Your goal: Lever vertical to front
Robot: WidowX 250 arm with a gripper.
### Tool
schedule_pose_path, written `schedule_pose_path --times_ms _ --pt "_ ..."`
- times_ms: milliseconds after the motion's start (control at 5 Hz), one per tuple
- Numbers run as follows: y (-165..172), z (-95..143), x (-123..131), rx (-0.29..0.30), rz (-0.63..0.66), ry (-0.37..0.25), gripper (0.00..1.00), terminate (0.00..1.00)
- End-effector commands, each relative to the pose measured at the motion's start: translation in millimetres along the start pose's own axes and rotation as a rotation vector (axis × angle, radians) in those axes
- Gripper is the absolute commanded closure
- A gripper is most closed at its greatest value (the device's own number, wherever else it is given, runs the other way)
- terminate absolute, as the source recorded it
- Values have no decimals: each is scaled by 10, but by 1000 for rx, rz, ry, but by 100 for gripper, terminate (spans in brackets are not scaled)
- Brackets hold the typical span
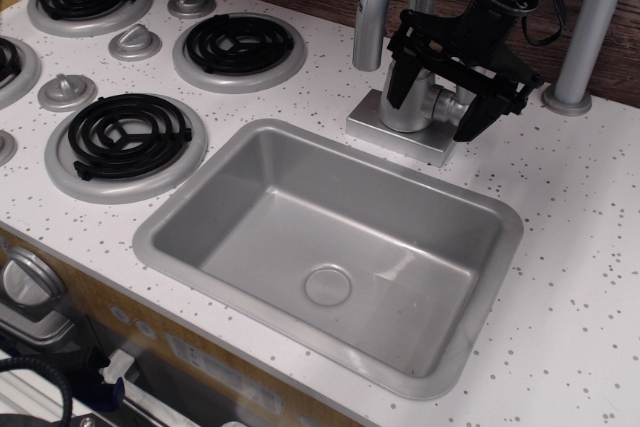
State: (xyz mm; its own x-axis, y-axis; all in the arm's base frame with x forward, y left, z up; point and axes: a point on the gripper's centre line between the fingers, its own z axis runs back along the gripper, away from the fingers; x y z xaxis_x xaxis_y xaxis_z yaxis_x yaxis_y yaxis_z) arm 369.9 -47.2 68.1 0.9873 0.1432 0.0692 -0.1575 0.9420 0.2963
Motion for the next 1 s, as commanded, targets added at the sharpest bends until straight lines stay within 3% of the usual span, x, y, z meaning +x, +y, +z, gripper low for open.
schedule_pose_path --times_ms 0,200,800 --pt "0 0 0 0 0 0 0 0" --pt "-19 100 115 11 -32 -86 0 0" --pt "-75 252 371 52 -114 -166 0 0"
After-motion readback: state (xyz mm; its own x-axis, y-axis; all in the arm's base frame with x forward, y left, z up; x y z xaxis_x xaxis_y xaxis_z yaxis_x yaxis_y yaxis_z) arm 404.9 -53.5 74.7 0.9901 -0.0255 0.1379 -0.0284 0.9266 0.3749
